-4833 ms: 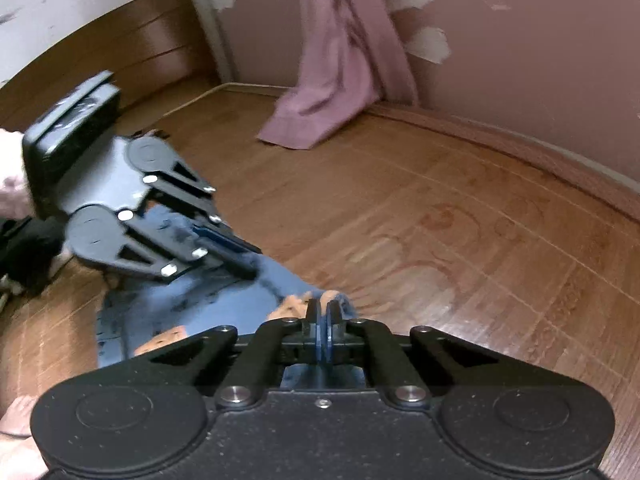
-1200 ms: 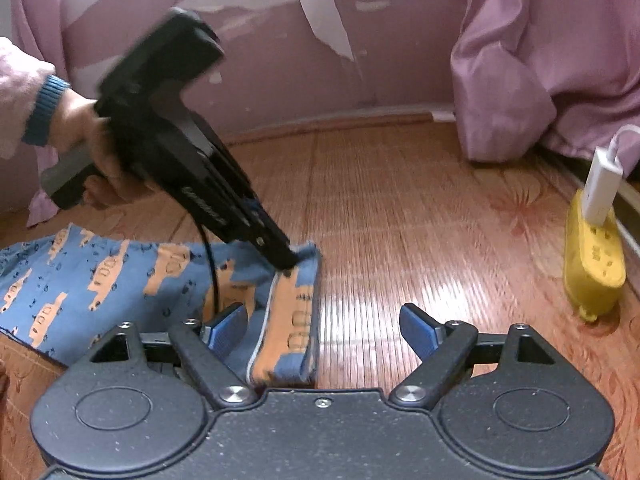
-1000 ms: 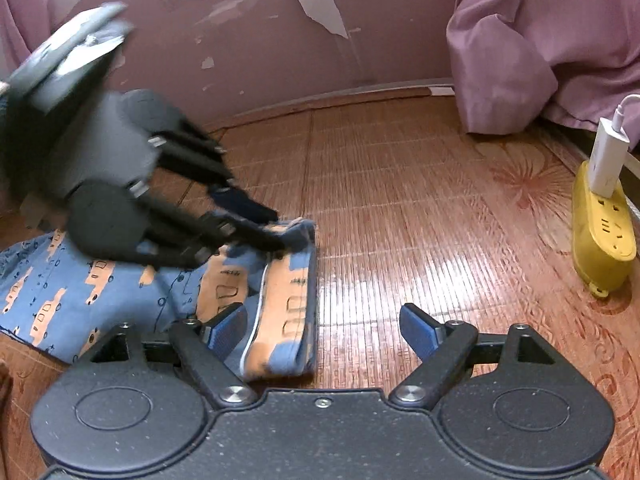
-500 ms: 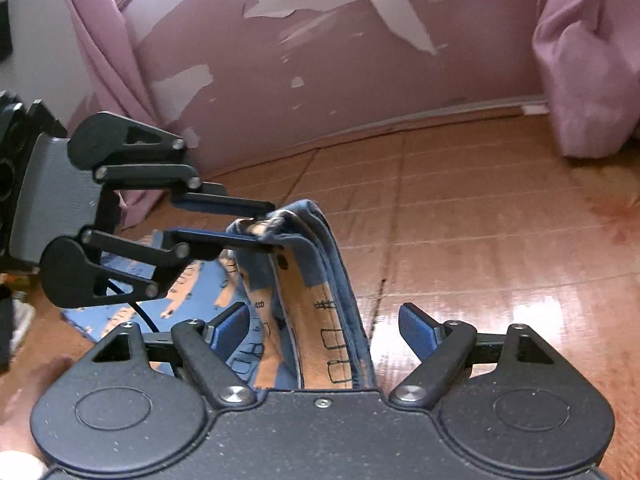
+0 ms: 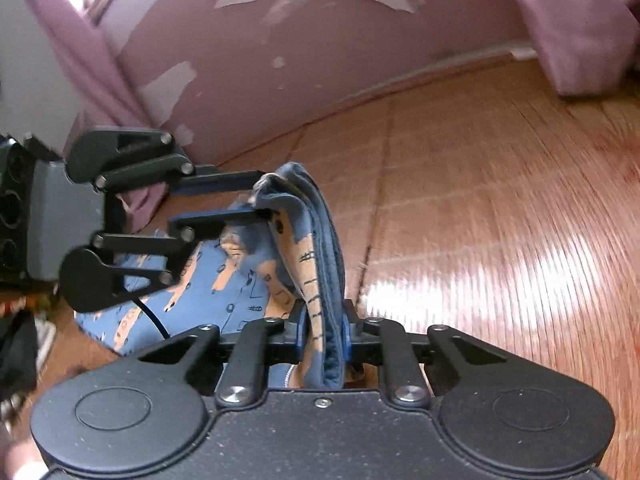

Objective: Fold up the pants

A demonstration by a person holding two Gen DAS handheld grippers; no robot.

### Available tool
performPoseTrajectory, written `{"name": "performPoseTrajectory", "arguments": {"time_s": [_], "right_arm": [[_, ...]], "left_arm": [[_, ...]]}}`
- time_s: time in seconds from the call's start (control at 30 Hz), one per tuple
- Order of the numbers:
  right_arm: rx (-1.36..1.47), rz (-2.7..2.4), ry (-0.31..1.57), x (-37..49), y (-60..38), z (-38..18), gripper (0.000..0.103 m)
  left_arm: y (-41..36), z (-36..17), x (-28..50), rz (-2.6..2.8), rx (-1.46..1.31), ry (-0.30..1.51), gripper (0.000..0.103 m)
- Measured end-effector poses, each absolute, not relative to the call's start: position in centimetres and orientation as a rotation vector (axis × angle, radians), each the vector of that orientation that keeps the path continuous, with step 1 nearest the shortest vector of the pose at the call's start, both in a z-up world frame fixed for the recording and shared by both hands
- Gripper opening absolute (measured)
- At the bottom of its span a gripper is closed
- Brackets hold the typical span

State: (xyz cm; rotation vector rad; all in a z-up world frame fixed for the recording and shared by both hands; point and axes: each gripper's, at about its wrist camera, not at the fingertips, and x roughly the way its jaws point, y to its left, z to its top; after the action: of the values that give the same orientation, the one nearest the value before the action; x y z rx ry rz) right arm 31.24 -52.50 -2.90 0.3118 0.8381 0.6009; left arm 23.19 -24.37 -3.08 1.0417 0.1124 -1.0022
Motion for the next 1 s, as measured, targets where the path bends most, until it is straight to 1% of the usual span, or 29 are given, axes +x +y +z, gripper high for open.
{"name": "performPoseTrajectory", "arguments": {"time_s": [0.07,0.13,0.2,0.23,0.3,0.33,0.37,0.4,0.5,0.7,0.83,1.0], "right_arm": [[0.357,0.575,0.845,31.2,-52.8,-3.1,0.015],[0.414,0.544,0.852,31.1,-53.1,-3.4,0.015],[0.445,0.504,0.858,30.6,-53.2,-3.3,0.015],[0.464,0.478,0.863,30.2,-53.3,-3.3,0.015],[0.499,0.422,0.875,29.5,-53.2,-3.2,0.015],[0.512,0.392,0.881,29.2,-53.0,-3.1,0.015],[0.517,0.367,0.884,28.9,-52.8,-3.0,0.015],[0.515,0.34,0.884,28.7,-52.4,-2.8,0.015],[0.535,0.271,0.88,28.4,-51.2,-2.2,0.013],[0.422,0.204,0.791,27.2,-47.6,0.9,0.011],[0.274,0.202,0.745,26.2,-43.0,2.4,0.011],[0.042,0.249,0.719,24.6,-35.1,3.2,0.011]], "left_arm": [[-24.8,-2.8,24.8,-0.957,0.911,0.258,0.021],[-24.3,-2.0,26.6,-0.932,0.743,0.407,0.029],[-22.8,-1.3,28.1,-0.867,0.552,0.516,0.047],[-21.7,-1.1,28.7,-0.832,0.454,0.571,0.049],[-19.2,-1.0,29.3,-0.786,0.269,0.675,0.052],[-18.1,-1.1,29.5,-0.772,0.188,0.72,0.055],[-16.8,-1.3,29.7,-0.768,0.089,0.78,0.061],[-15.4,-1.6,29.7,-0.768,-0.016,0.83,0.063],[-12.3,-2.5,29.8,-0.74,-0.226,0.904,0.064],[-9.3,-4.4,29.4,-0.756,-0.306,0.968,0.064],[-6.5,-4.6,29.5,-0.811,-0.437,0.98,0.064],[-3.0,-4.5,29.5,-0.846,-0.551,0.957,0.072]]}}
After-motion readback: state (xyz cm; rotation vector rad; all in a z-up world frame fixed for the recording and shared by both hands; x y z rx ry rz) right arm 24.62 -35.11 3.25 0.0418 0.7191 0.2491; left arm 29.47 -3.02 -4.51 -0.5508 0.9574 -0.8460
